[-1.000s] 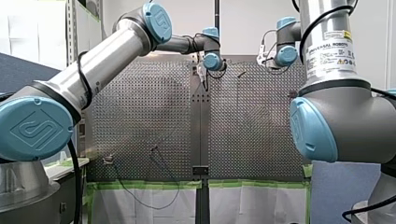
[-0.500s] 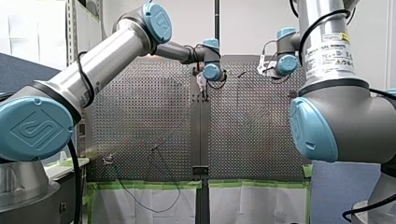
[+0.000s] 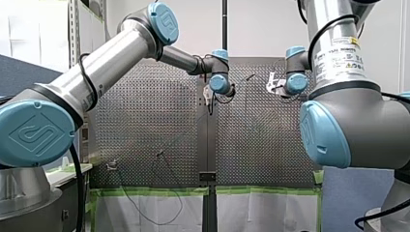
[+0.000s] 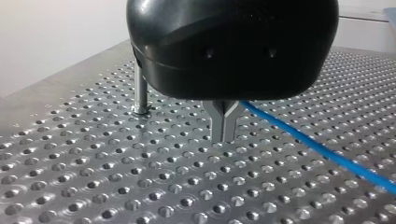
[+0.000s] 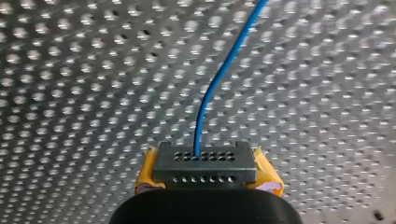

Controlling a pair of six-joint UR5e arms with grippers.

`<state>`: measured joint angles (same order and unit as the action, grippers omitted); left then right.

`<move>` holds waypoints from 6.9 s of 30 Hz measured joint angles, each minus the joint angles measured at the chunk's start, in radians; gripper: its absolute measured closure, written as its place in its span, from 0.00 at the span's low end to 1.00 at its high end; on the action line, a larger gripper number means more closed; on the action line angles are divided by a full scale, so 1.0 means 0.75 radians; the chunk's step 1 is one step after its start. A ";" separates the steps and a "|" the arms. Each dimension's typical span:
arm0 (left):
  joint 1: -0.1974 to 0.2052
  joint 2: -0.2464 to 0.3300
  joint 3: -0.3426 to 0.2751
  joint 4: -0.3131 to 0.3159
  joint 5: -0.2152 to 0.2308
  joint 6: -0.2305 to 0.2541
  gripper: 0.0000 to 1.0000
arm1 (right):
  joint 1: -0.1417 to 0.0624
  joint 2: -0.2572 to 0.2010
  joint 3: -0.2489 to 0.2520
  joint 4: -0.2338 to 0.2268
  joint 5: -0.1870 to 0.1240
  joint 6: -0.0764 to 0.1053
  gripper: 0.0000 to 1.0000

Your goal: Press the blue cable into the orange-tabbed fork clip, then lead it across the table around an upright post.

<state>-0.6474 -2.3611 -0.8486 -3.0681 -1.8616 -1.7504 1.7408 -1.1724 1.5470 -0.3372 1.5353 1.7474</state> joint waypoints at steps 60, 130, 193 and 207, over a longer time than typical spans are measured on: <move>0.000 -0.096 0.088 0.082 -0.062 -0.097 0.15 | -0.195 0.407 0.198 -0.454 -0.076 -0.065 1.00; 0.040 -0.098 0.087 0.074 -0.072 -0.098 0.18 | -0.324 1.168 -0.042 -0.928 -0.007 -0.013 1.00; 0.024 0.113 -0.134 0.186 0.049 -0.471 0.11 | -0.353 1.329 -0.095 -0.899 -0.071 -0.016 1.00; -0.026 0.267 -0.288 0.071 0.098 -0.372 0.11 | -0.350 1.330 -0.095 -0.898 -0.074 -0.016 1.00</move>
<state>-0.6669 -2.1605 -1.0648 -3.0145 -1.7878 -2.0293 1.4780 -0.1750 1.4759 -1.0111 1.4801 1.7352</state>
